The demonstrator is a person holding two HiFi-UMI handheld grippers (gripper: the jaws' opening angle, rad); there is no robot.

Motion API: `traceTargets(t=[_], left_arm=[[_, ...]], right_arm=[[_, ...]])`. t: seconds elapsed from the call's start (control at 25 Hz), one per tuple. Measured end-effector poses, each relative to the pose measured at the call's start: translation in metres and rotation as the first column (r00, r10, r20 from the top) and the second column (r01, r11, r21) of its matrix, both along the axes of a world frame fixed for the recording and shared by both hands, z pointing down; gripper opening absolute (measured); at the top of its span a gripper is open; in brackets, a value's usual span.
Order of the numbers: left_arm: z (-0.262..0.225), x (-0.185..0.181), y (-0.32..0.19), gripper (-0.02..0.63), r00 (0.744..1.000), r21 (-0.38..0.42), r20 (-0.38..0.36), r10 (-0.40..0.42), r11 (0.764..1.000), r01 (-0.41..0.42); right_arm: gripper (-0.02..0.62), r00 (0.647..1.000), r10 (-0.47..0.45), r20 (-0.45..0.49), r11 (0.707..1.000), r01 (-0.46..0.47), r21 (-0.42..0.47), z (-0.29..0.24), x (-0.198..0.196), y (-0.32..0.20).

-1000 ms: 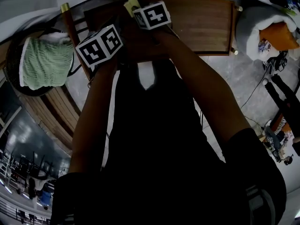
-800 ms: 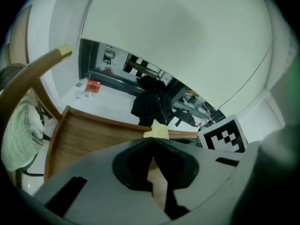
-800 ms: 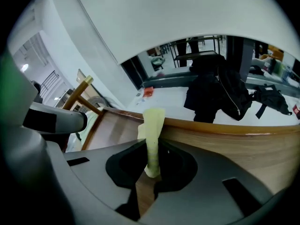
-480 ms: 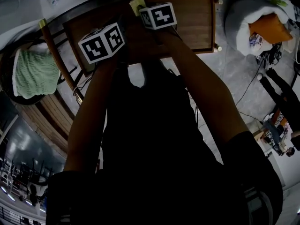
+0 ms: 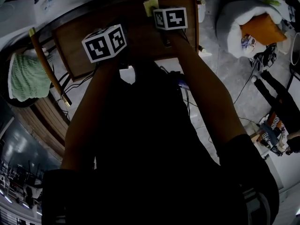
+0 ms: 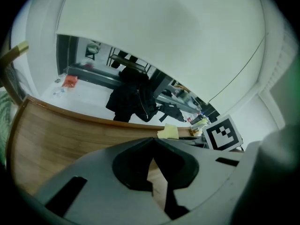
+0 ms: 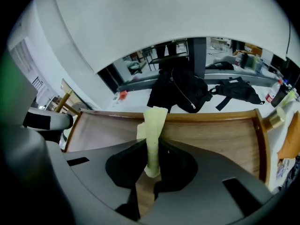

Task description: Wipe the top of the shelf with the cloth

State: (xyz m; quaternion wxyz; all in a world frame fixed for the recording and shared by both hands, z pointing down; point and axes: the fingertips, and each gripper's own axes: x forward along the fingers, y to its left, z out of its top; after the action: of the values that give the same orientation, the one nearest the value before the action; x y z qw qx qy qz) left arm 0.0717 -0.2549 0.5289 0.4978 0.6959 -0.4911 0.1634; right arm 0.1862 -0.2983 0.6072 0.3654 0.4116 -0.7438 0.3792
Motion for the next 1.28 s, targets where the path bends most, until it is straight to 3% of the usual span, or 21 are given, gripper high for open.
traceTargets(t=[0.36,0.64,0.88,1.08,1.16,1.28], left_arm=[[-0.013,0.033,0.008,0.011,0.998,0.020,0.013,0.068,0.997,-0.068],[-0.020,0.019,0.019,0.011,0.998,0.017,0.033,0.061,0.998,-0.062],[-0.031,0.002,0.027,0.011,0.998,0.032,0.051,0.046,0.998,-0.048],[-0.042,-0.040,0.032,0.011,0.998,0.053,0.063,0.005,0.999,-0.009],[-0.047,-0.062,0.035,0.011,0.998,0.064,0.061,-0.026,0.998,0.022],[-0.055,-0.106,0.036,0.012,0.994,0.077,0.053,-0.095,0.993,0.091]], right_arm=[[0.048,0.988,0.152,-0.005,0.988,-0.152,0.003,-0.002,0.070,-0.013],[0.048,0.940,0.331,-0.085,0.943,-0.331,0.014,-0.005,0.129,-0.028],[0.048,0.904,0.392,-0.171,0.920,-0.388,0.059,-0.008,0.154,-0.028],[0.048,0.872,0.441,-0.213,0.898,-0.431,0.090,-0.015,0.145,-0.022],[0.048,0.893,0.418,-0.167,0.908,-0.405,0.105,-0.029,0.117,-0.021],[0.048,0.954,0.298,-0.034,0.949,-0.292,0.123,-0.055,0.029,-0.016]])
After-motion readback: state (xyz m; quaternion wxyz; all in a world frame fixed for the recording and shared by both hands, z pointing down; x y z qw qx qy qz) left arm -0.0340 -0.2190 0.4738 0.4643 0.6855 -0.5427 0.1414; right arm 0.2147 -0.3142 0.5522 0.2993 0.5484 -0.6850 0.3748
